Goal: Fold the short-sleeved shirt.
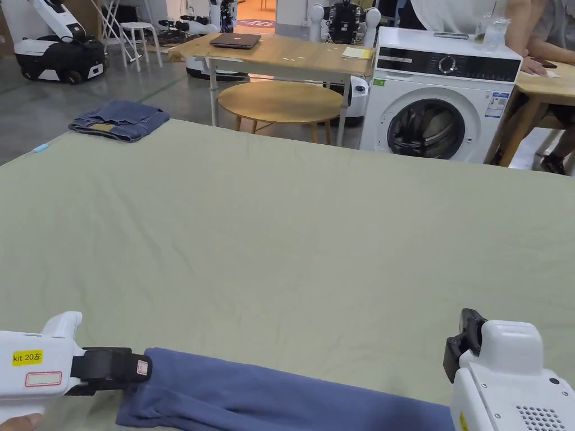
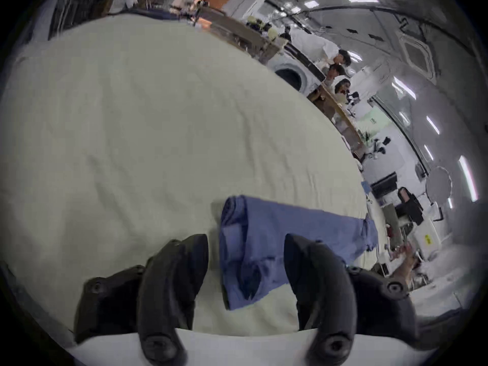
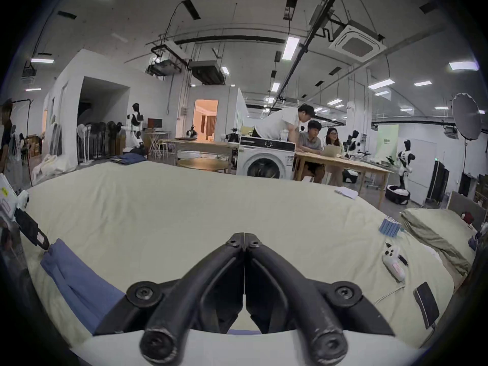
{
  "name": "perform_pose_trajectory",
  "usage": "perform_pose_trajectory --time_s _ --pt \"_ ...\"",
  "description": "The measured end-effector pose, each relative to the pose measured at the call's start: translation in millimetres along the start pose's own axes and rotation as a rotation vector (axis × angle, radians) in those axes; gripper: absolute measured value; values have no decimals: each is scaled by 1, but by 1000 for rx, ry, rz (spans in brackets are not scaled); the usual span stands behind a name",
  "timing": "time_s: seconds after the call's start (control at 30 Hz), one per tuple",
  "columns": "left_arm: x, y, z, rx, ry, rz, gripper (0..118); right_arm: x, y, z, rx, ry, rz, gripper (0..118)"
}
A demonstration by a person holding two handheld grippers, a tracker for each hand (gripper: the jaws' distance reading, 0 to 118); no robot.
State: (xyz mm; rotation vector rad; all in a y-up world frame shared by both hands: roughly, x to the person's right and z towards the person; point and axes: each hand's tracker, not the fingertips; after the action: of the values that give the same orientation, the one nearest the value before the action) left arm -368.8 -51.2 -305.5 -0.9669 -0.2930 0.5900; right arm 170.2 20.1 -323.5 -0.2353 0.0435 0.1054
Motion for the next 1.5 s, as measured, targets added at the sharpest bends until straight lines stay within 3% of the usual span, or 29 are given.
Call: perform_pose_trajectory --time_s 0.07,0.17,0.37,0.4,0.5,0.6,0.77,1.07,1.17,1.37,1.5 --pt "-6 0 -7 -54 -29 8 62 1 -1 0 -6 0 -2 0" --pt "-27 2 -26 -164 -205 101 63 3 -3 -1 -20 2 -13 0" --pt "-35 1 -44 -120 -373 327 62 9 -7 0 -40 -9 -21 0" --pt "-33 -1 -47 -114 -384 320 56 10 -8 0 -43 -10 -25 0" --pt "-17 -8 -55 -116 -324 262 18 12 -11 -1 -58 -12 -40 0" --pt "-8 -15 -57 -96 -297 252 10 15 -13 -2 -72 -7 -49 0" --pt "17 -11 -37 -47 -190 143 8 16 -15 0 -85 -6 -40 0" --pt "61 16 20 66 -128 -30 7 23 -13 -1 -90 -2 -57 0" --pt "60 30 38 70 -99 -25 7 24 -12 -1 -89 -1 -65 0" --pt "56 43 68 60 103 -57 7 23 -9 -2 -84 9 -67 0" --pt "65 38 68 51 58 -32 7 21 -9 -3 -84 15 -70 0"
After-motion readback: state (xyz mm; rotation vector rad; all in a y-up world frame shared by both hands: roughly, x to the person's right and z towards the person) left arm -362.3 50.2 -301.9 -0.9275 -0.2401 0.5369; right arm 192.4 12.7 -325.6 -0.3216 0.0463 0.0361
